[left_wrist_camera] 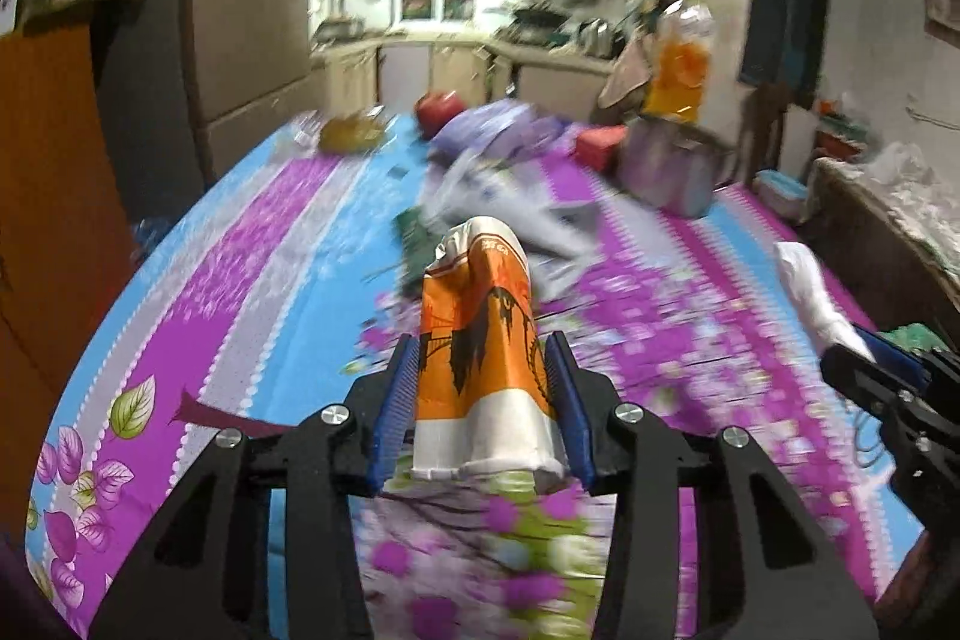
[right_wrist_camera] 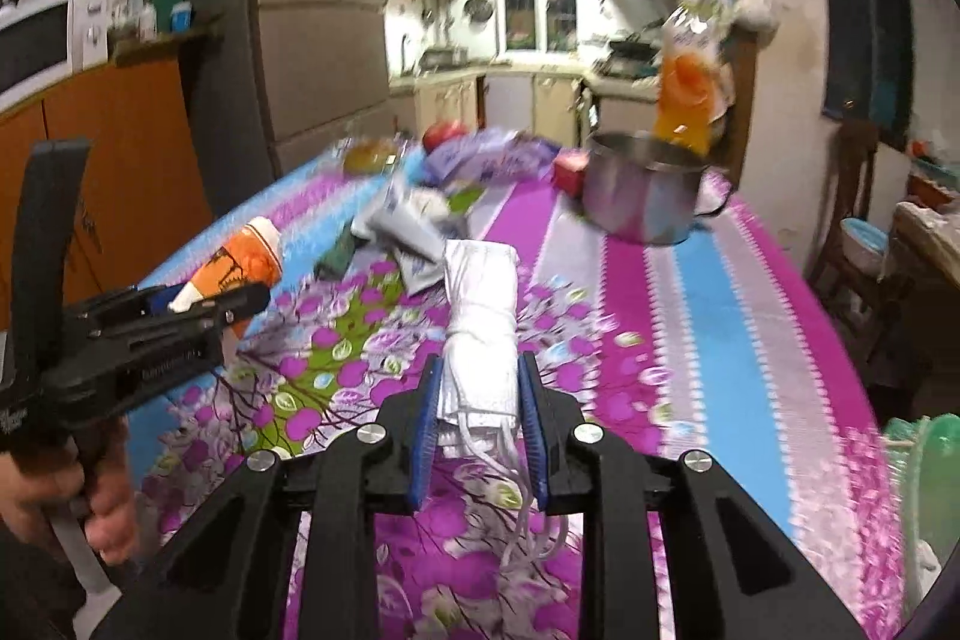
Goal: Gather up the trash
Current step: 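Carry the cup and cable with both tools over the green basin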
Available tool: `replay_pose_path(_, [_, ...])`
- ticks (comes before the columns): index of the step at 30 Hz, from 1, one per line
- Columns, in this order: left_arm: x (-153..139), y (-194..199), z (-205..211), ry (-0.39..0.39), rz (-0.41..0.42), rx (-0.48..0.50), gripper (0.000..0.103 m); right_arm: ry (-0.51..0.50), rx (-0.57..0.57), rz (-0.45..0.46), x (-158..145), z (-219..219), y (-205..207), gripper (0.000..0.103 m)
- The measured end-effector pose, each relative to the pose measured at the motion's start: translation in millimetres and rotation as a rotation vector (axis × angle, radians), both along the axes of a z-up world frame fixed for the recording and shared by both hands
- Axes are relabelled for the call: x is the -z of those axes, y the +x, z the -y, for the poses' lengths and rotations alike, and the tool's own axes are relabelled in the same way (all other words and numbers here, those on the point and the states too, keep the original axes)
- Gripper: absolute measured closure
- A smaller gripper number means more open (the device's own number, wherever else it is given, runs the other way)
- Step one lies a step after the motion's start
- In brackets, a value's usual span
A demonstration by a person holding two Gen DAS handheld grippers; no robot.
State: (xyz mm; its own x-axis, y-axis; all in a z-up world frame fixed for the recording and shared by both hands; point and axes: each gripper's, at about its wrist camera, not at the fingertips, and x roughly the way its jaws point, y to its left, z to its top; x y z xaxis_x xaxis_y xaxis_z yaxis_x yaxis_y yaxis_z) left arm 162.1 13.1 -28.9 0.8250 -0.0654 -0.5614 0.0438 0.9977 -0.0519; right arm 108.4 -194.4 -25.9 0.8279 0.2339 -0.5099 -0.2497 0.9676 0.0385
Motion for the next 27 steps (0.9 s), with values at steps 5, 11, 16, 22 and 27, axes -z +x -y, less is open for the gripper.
replay_pose_path(5, [-24, -21, 38, 0.000, 0.065, 0.074, 0.061, -0.006, 0.067, 0.067, -19, 24, -28, 0.077])
replay_pose_path(11, [-39, -35, 88, 0.001, 0.099, 0.164, 0.060, -0.007, 0.150, 0.105, -38, 63, -54, 0.077])
replay_pose_path(16, [-45, -40, 123, 0.000, 0.113, 0.225, 0.060, -0.011, 0.219, 0.118, -46, 98, -74, 0.077])
replay_pose_path(22, [-51, -46, 169, 0.000, 0.125, 0.306, 0.060, -0.014, 0.316, 0.129, -55, 151, -94, 0.077])
replay_pose_path(27, [-57, -51, 210, -0.008, 0.132, 0.382, 0.059, -0.012, 0.387, 0.127, -58, 199, -111, 0.077])
